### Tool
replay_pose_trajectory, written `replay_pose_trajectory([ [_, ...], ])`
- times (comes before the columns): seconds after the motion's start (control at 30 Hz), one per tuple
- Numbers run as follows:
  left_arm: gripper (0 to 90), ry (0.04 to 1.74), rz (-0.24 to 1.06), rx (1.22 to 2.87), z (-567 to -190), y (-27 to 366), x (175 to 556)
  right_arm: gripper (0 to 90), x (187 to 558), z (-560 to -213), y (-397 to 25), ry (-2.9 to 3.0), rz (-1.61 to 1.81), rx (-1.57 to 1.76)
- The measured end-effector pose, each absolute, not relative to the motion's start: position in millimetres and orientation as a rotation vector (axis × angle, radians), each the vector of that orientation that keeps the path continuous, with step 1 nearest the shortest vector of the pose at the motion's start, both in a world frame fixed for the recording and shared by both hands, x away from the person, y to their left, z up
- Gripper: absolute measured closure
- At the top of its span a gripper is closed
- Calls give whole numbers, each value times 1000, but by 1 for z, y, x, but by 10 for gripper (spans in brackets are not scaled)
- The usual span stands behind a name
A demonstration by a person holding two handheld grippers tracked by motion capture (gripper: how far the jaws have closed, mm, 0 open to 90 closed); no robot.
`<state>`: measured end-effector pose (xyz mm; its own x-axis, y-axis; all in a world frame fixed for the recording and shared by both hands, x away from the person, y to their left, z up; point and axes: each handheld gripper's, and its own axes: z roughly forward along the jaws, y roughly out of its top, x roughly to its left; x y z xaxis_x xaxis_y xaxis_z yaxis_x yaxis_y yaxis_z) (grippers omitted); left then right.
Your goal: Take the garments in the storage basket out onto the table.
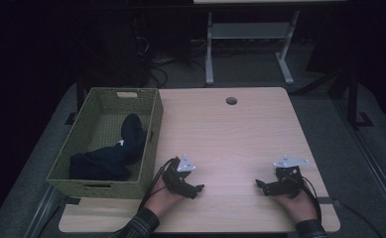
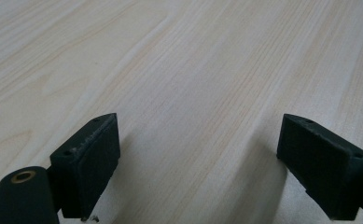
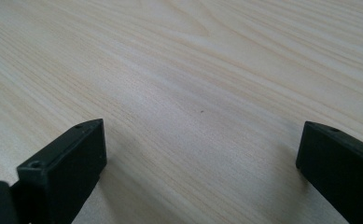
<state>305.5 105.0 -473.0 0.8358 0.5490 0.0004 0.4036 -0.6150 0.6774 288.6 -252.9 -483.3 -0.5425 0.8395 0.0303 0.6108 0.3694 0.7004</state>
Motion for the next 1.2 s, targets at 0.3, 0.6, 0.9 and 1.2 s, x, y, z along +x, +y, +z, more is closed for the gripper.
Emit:
replay_pose_trajectory([
  [0.3,131,705,266,2357,-466,106,309,13,289,-483,-253,2303,964,1272],
  [0.6,132,710,242,2360,-462,106,311,13,289,-483,-253,2303,964,1272],
  [0.9,132,699,236,2373,-457,105,312,13,289,-483,-253,2304,964,1272],
  [1.2,134,693,226,2381,-452,104,316,13,289,-483,-253,2304,964,1272],
])
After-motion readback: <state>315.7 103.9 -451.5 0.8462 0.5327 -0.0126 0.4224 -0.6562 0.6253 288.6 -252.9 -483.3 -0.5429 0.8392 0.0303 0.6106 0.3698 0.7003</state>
